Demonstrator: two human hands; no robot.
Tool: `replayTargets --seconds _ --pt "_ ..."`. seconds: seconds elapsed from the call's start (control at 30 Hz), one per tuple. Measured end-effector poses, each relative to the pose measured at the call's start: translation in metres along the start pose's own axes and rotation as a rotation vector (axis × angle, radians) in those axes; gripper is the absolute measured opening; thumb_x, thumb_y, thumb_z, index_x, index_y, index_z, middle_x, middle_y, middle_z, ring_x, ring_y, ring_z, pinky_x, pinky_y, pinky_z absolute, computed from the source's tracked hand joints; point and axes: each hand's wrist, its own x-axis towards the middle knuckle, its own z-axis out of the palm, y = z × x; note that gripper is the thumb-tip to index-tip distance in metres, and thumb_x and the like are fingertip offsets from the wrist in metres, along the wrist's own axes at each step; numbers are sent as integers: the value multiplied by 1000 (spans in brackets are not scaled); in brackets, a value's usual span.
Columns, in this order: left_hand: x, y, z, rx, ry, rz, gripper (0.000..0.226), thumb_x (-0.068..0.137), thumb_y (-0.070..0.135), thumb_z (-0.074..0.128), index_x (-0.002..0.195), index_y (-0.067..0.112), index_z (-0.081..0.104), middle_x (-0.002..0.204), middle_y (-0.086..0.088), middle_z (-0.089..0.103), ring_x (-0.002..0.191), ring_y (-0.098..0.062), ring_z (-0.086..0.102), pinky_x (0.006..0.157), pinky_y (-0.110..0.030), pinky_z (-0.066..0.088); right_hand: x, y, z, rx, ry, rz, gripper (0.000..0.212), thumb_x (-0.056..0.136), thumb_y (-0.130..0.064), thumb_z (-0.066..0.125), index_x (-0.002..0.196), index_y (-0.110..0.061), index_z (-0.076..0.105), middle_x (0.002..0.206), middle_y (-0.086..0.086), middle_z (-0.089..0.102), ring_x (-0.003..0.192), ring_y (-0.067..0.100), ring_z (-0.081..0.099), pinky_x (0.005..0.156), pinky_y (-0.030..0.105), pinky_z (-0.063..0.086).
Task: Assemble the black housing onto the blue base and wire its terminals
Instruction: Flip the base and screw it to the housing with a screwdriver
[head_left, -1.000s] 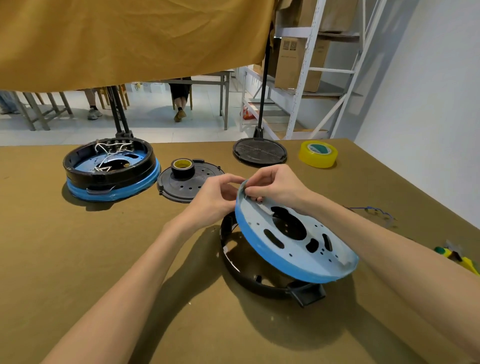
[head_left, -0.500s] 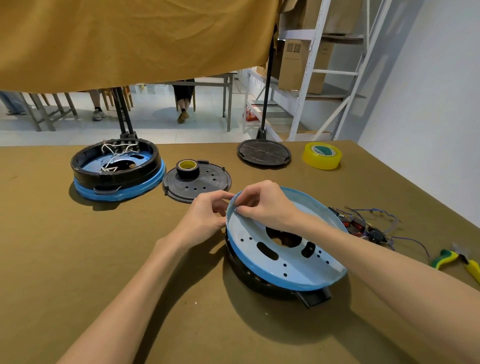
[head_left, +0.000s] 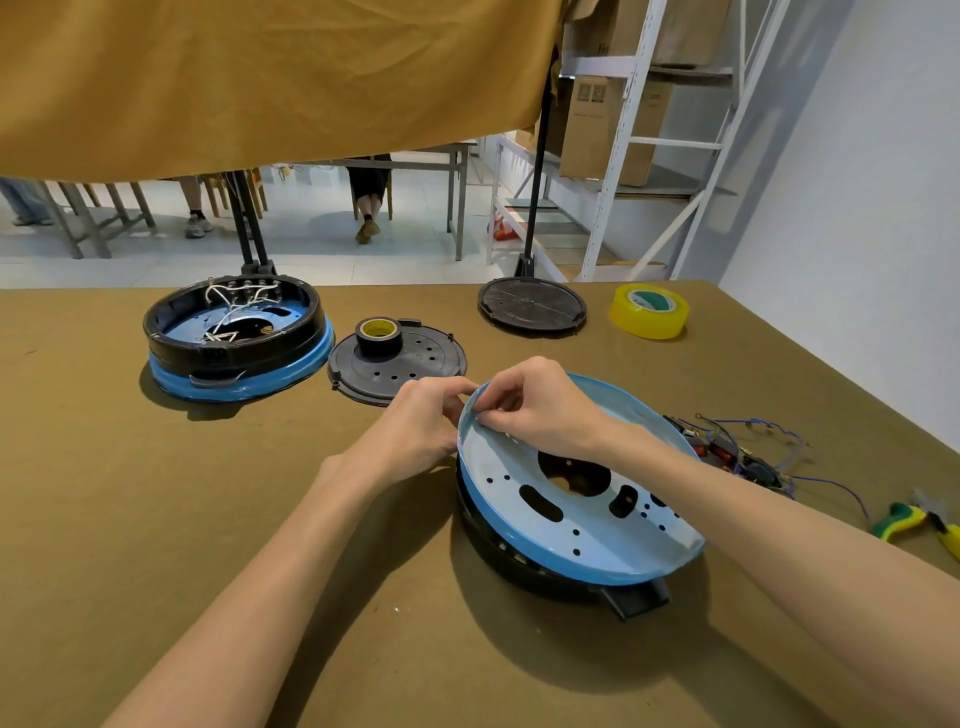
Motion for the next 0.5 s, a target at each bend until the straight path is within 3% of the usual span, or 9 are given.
replayTargets --seconds 0.17,0.3,0.5 --pt "-1 -5 1 -88 13 -33 50 79 19 88 126 24 70 106 11 76 98 -2 71 83 -28 62 -2 -2 4 -17 15 -24 11 89 -9 76 96 -14 82 88 -3 77 81 10 70 77 32 60" --pt "-4 -7 3 -108 42 -38 51 79 18 88 126 25 70 110 15 74 103 2 69 84 -22 59 -4 -4 9 -23 36 -44 11 88 -10 78 99 -12 80 89 -2 76 81 9 69 75 27 60" --pt "-14 -10 -4 -277 -73 -100 45 87 16 81 121 43 67 113 25 73 107 4 68 77 -15 57 -9 -5 9 -69 30 -79 7 88 -9 79 94 -11 81 92 -2 76 82 7 67 72 18 55"
